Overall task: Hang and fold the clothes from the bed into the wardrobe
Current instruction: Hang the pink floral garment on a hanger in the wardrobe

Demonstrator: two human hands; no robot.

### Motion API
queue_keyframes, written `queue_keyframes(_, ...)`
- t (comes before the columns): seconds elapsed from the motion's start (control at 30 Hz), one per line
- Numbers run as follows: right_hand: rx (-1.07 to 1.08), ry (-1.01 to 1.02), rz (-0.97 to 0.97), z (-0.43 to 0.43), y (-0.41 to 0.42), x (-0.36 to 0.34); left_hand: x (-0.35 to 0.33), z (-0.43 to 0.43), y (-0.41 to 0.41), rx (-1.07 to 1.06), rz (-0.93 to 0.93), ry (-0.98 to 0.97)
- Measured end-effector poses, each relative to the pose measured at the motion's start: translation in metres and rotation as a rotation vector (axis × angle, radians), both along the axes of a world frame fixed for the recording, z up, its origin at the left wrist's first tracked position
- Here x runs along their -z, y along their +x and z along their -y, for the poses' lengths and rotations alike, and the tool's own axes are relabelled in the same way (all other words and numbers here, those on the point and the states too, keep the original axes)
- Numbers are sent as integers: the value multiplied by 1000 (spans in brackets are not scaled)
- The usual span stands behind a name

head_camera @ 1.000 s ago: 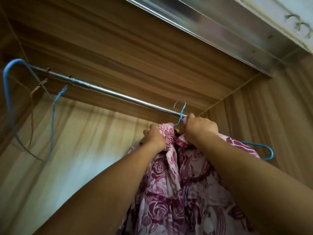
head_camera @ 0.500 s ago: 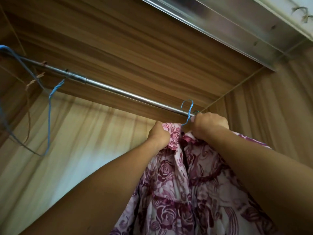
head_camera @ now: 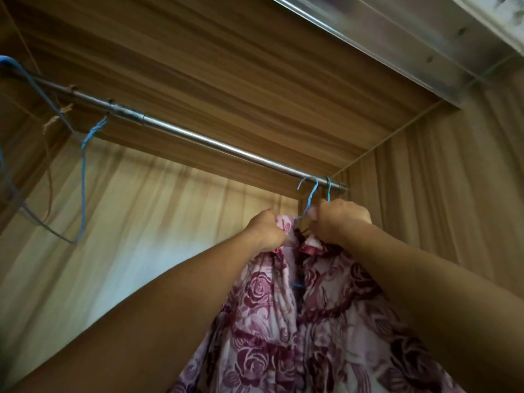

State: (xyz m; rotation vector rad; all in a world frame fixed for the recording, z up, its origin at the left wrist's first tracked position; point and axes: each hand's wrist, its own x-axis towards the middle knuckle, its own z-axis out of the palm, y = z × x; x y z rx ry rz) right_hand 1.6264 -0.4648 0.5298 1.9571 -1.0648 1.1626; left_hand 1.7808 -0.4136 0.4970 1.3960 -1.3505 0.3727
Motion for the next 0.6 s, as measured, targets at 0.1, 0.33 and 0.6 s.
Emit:
queue_keyframes(0.1, -19, -45, -63, 10, 7, 32, 13, 7, -1, -13, 49, -4)
queue_keyframes(0.33, 5, -285, 65, -10, -11, -7, -5, -11, -1, 66, 75, -245)
queue_keyframes(0.6, 46, -206, -16, -14, 16, -42, -29, -20, 14, 11, 52, -199)
